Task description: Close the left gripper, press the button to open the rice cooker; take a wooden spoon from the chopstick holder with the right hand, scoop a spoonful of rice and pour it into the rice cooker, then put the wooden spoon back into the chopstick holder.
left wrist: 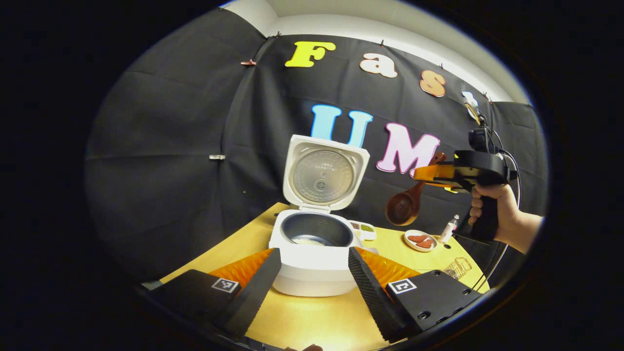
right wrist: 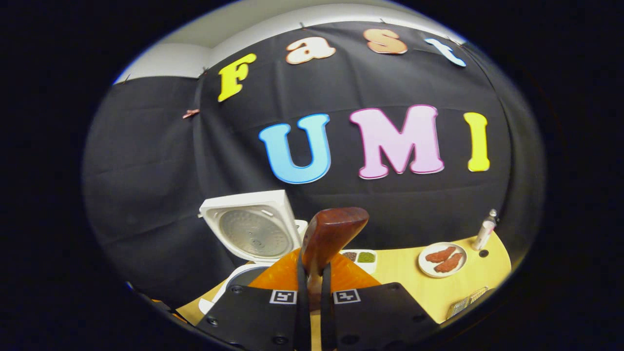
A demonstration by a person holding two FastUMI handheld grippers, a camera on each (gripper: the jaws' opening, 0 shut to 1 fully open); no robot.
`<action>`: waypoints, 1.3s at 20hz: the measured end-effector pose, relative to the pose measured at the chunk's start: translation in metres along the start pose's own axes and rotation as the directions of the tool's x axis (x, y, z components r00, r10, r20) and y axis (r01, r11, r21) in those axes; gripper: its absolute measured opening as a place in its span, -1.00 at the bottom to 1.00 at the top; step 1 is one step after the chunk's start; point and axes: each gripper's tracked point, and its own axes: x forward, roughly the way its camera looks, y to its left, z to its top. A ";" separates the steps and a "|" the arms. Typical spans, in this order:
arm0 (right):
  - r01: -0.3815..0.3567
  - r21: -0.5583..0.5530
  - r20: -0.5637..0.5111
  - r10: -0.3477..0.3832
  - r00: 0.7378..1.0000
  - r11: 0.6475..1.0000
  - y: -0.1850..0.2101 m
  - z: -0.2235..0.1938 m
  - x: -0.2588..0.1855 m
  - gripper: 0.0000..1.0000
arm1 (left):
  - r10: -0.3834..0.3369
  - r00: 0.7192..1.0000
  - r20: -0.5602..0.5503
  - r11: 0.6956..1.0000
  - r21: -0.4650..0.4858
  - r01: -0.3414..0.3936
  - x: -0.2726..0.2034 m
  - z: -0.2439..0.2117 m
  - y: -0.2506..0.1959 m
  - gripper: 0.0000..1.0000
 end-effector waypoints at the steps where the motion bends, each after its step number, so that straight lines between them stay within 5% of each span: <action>1: 0.034 0.034 0.006 -0.034 0.999 0.999 -0.022 0.004 -0.009 -0.75 | -0.017 1.000 -0.007 1.000 0.004 0.017 0.004 -0.001 -0.009 0.91; 8: 0.291 0.165 0.022 -0.299 0.954 0.942 -0.187 0.027 -0.088 -0.75 | -0.099 0.994 -0.041 0.995 -0.023 0.098 0.020 -0.005 -0.067 0.91; 13: 0.431 0.234 -0.017 -0.439 0.898 0.872 -0.280 0.012 -0.140 -0.76 | -0.059 0.998 -0.037 0.998 -0.030 0.058 0.035 0.003 -0.079 0.91; 19: 0.509 0.285 -0.096 -0.504 0.859 0.813 -0.357 -0.029 -0.162 -0.76 | 0.032 0.998 -0.062 0.997 -0.067 -0.036 0.038 0.009 -0.084 0.91; 26: 0.533 0.301 -0.221 -0.485 0.846 0.791 -0.394 -0.101 -0.135 -0.76 | 0.100 0.993 -0.065 0.994 -0.034 -0.102 0.031 0.011 -0.102 0.91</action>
